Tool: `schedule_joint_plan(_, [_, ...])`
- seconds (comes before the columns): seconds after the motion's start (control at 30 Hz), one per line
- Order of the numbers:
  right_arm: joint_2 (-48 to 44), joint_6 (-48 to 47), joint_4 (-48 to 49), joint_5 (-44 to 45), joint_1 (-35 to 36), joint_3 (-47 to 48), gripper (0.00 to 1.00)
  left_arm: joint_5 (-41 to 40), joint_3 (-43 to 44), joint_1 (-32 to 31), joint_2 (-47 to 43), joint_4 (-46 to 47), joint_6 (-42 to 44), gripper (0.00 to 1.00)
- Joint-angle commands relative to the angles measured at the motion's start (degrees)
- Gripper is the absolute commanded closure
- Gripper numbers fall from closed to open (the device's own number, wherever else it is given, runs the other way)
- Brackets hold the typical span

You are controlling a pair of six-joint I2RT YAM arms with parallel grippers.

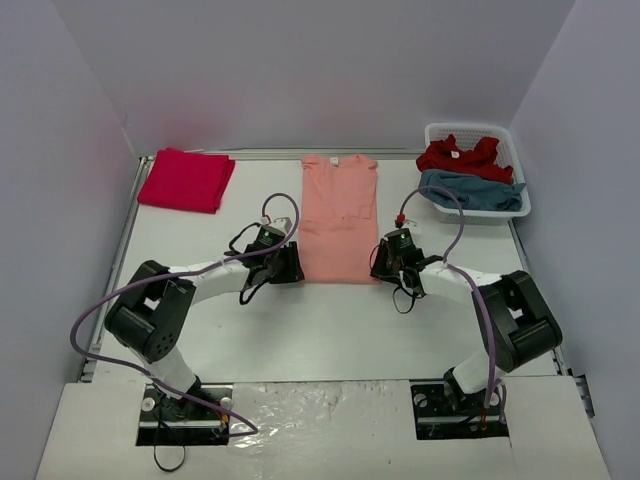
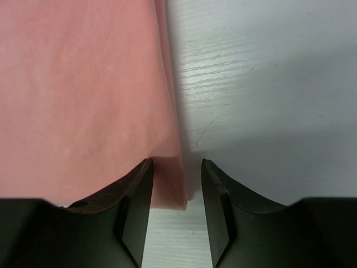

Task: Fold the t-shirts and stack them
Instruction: Fold the folded rectangular tshirt in 1/3 of the way

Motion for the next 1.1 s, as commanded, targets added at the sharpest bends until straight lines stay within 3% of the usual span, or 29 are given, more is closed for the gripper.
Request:
schedule_joint_plan(0.0, [1.16,0.85,-0.54,0.70,1.13,0.90,0.64,0.92,0.12,-0.23,0.25,2.11,-1.00,0.64])
schedule_joint_plan(1.07, [0.02,1.38,-4.75,3.69,3.24,0.98,0.78,1.63,-0.14,-0.40,0.95,2.81,-1.27,0.64])
